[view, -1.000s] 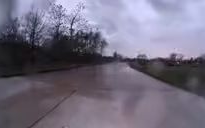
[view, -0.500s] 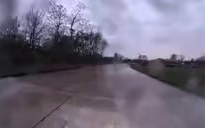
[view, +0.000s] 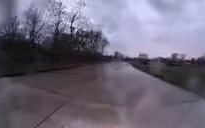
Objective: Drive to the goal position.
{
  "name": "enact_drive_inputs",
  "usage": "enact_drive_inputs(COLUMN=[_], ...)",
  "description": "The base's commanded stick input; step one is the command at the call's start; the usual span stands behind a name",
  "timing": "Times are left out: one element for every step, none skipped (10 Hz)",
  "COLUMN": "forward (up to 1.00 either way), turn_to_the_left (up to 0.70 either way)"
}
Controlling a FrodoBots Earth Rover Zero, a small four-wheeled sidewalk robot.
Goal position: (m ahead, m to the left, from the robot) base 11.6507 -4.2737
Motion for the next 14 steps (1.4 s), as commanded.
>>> enact_drive_inputs(forward=[0.70, 0.70, 0.70, 0.70, 0.70, 0.70, 0.70, 0.70, 0.70, 0.70, 0.70, 0.70, 0.70, 0.70], turn_to_the_left=[0.00, 0.00, 0.00, 0.00, 0.00, 0.00, 0.00, 0.00, 0.00, 0.00, 0.00, 0.00, 0.00, 0.00])
